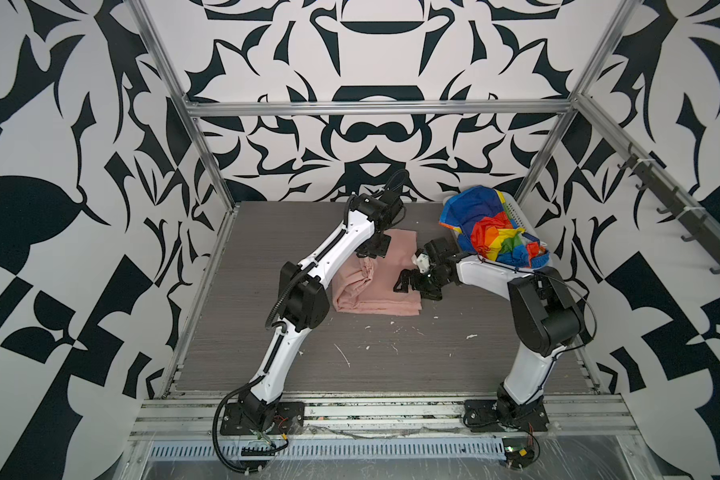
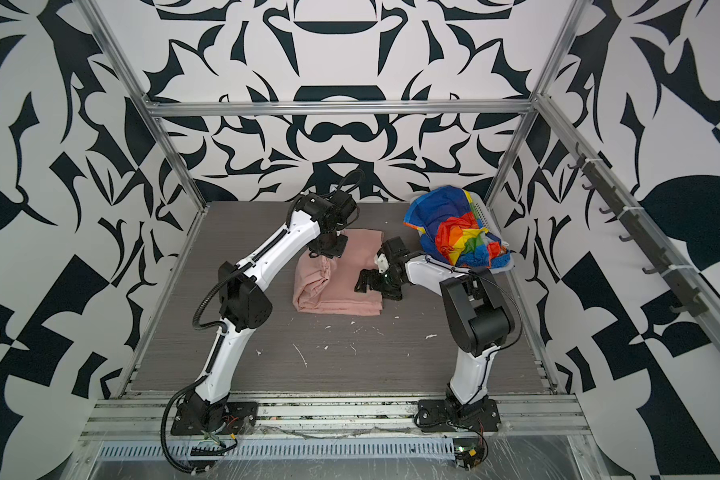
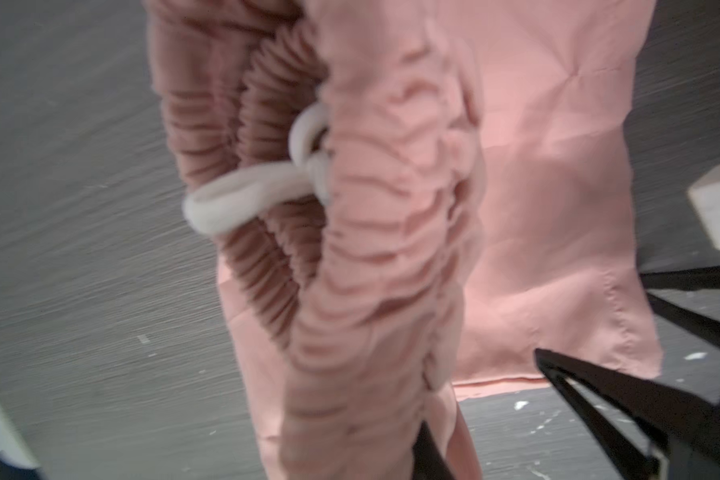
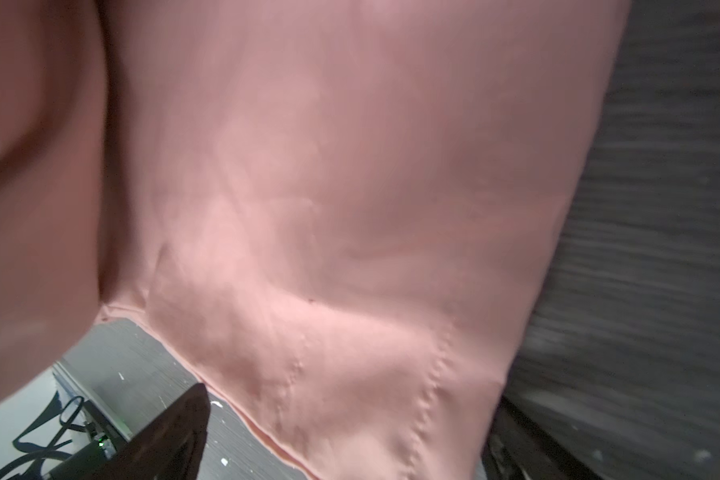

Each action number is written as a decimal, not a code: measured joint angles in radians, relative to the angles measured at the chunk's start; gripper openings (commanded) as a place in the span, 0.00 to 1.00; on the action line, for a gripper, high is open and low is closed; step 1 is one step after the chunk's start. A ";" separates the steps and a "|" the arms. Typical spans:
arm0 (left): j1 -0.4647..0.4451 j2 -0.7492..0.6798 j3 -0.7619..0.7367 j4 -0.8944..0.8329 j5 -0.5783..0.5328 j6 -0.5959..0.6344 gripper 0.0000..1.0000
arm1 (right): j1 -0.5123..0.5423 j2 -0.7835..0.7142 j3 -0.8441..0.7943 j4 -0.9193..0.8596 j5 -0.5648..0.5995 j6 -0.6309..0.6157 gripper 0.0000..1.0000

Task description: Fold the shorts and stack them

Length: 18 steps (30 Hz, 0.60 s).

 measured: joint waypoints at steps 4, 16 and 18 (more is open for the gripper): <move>0.000 0.000 -0.081 0.088 0.079 -0.037 0.34 | -0.002 -0.011 -0.021 0.031 -0.023 0.014 1.00; 0.050 -0.363 -0.594 0.612 0.357 -0.148 0.99 | -0.045 -0.246 -0.057 -0.057 -0.029 0.027 1.00; 0.118 -0.507 -0.733 0.749 0.435 -0.212 0.99 | -0.050 -0.277 -0.019 -0.090 0.001 0.018 1.00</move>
